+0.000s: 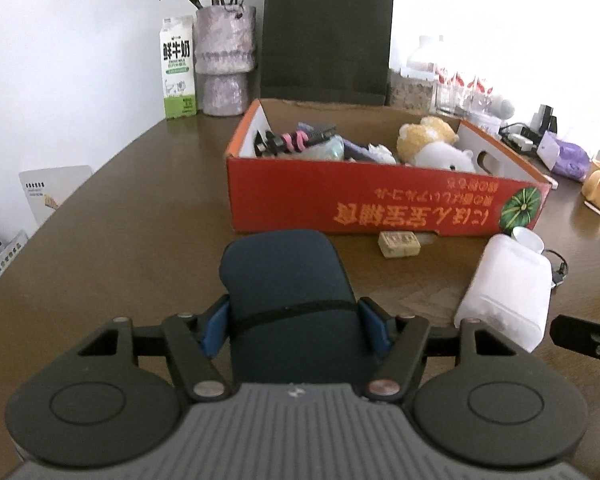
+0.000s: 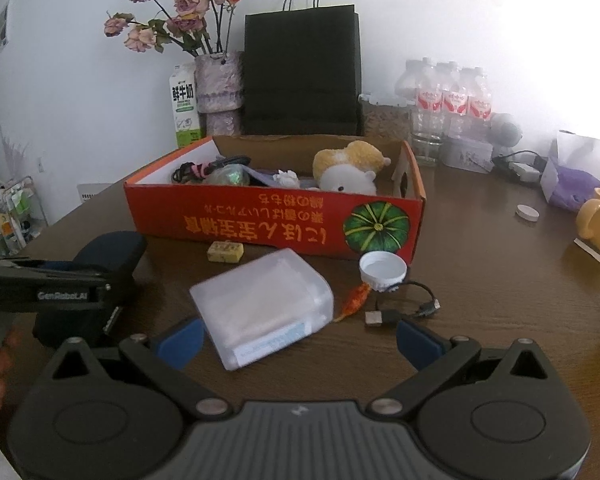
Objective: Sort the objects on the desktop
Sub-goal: 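Lift the black pouch and white plastic box and carry them over the box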
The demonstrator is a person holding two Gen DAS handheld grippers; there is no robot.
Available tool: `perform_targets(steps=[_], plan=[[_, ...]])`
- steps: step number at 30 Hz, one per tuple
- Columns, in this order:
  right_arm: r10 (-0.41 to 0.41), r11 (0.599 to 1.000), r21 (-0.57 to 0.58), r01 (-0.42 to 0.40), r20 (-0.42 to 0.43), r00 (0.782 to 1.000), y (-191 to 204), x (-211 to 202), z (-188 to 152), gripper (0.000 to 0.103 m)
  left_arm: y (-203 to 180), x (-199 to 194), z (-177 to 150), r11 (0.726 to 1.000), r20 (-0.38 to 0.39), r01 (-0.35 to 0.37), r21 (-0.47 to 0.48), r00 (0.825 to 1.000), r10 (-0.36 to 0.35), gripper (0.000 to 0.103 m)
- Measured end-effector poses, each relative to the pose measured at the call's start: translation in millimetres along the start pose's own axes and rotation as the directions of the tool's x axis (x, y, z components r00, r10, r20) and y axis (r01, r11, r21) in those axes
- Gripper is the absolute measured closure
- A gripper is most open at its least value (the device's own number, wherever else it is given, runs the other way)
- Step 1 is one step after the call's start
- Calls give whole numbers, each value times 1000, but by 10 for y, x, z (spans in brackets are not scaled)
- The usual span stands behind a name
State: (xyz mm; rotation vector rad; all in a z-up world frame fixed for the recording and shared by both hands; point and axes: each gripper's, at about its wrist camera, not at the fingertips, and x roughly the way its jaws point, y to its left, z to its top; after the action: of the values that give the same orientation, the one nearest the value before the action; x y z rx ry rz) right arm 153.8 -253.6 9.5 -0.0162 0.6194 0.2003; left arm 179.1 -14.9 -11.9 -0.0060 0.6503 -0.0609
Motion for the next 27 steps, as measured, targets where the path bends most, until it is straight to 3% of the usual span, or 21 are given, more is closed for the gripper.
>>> perform_targets(steps=[7,16,23,27], plan=[[-29,999,16,29,-27,999,200,165,188,0,260,-55,37,999,25,31,8,999,-31,35],[-90,992,81,101,-134,987,380,610,338,4,552,-43,37,998,20,67,5,998,-67,35],[-115,989,70,128,-160,980,441,751,348,13,675,-17,26,996,17,86,-6,996,-86,35],[-117,991,46,127,-174,978,461,789,332,24,675,9,20,995,11,95,-3,995,-95,35]])
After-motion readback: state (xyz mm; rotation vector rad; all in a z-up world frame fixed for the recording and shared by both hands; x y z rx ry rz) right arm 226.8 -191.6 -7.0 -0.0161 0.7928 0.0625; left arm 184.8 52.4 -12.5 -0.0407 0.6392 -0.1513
